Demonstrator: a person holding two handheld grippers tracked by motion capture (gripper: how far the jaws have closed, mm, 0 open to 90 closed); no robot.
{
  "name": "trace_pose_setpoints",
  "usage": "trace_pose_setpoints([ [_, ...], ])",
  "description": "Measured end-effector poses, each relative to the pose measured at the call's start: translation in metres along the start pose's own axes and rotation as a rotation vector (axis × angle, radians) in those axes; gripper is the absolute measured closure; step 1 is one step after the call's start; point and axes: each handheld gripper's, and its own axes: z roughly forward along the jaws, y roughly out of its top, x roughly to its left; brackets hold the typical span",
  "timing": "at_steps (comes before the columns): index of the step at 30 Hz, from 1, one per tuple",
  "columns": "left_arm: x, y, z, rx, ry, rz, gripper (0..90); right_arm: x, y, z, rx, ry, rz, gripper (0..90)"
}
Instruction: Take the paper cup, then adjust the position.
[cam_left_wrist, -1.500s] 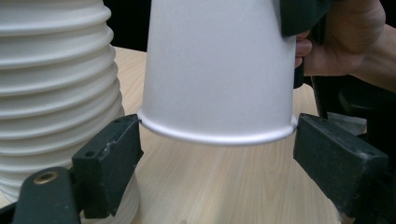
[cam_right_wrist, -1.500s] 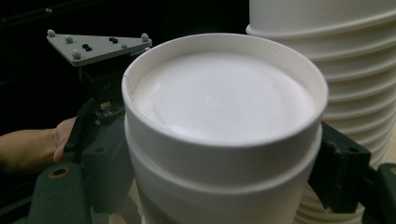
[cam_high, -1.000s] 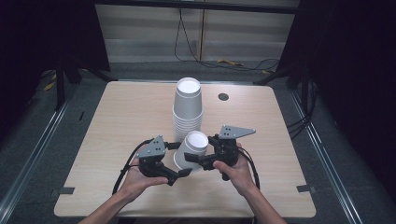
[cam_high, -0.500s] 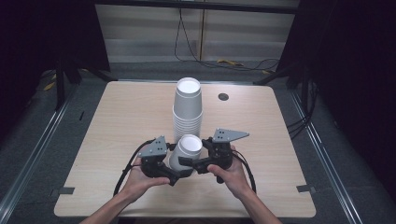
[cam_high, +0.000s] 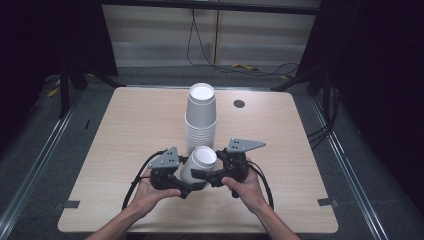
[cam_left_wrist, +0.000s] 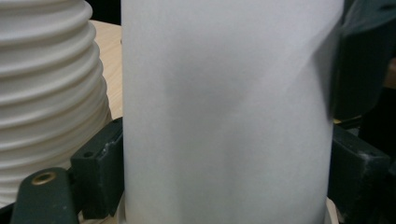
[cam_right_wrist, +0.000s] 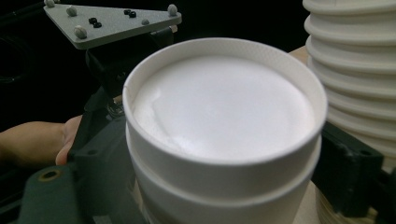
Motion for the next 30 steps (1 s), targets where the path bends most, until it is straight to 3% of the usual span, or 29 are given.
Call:
trace_pose_setpoints([
  [11, 0.004, -0.001, -0.003, 0.017, -0.007, -0.012, 15.0, -0.003, 0.003, -0.003, -0.006, -0.005, 0.011, 13.3],
  [17, 0.009, -0.002, -0.008, 0.028, 0.011, -0.02, 15.0, -0.006, 0.005, -0.008, -0.007, -0.003, 0.02, 13.3],
  [24, 0.012, -0.001, -0.014, 0.053, 0.02, -0.039, 15.1, -0.007, 0.009, -0.017, 0.023, -0.037, -0.019, 13.6],
  [30, 0.012, 0.002, -0.018, 0.089, 0.033, -0.028, 15.2, -0.009, 0.012, -0.024, 0.069, -0.054, -0.05, 13.6],
])
